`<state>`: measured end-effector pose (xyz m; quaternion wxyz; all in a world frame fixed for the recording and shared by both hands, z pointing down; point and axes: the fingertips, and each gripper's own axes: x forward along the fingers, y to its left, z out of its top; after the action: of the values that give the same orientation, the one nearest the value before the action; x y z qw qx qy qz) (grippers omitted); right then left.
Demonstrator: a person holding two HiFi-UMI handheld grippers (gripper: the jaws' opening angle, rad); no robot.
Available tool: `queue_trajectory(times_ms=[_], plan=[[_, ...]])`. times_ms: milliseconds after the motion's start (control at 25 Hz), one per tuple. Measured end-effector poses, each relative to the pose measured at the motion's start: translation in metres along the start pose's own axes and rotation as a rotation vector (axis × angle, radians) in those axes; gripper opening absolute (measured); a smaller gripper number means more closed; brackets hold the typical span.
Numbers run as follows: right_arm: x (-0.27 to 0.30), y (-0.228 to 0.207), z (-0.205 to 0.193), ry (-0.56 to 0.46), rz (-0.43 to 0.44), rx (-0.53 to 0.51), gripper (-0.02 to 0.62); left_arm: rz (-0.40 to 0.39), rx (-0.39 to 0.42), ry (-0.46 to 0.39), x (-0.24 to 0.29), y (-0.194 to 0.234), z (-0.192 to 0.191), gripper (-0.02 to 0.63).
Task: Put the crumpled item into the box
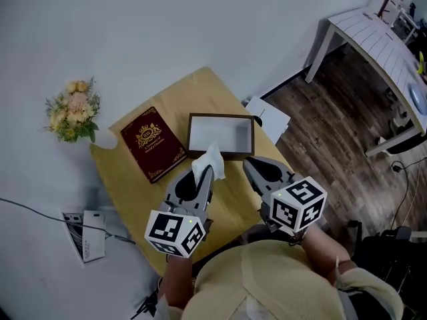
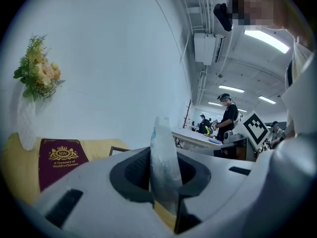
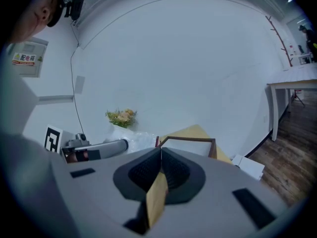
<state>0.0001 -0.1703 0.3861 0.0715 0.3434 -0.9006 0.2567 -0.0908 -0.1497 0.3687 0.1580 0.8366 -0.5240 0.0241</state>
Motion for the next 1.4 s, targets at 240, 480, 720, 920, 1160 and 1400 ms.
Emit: queue_trajectory(times_ms=[240,480,720,920,1160,1400], plan=[[0.011,-0.024,0.004,0.025,0.035,0.012,0.029,0.026,0.009,0.018,0.034,0.003,0.003,0.074],[0.018,-0.045,0.004,0.049,0.051,0.029,0.029,0.050,0.018,0.033,0.057,0.006,0.004,0.074],[0.024,-0.058,0.004,0.069,0.068,0.036,0.029,0.080,0.030,0.048,0.075,0.012,0.004,0.074],[0.029,-0.067,0.001,0.084,0.080,0.043,0.029,0.100,0.062,0.088,0.088,0.020,-0.002,0.074],[0.032,-0.078,-0.001,0.096,0.080,0.056,0.029,0.093,0.104,0.133,0.102,0.019,-0.010,0.074],[0.034,-0.081,-0.005,0.102,0.080,0.067,0.029,0.087,0.150,0.179,0.109,0.018,-0.020,0.074]])
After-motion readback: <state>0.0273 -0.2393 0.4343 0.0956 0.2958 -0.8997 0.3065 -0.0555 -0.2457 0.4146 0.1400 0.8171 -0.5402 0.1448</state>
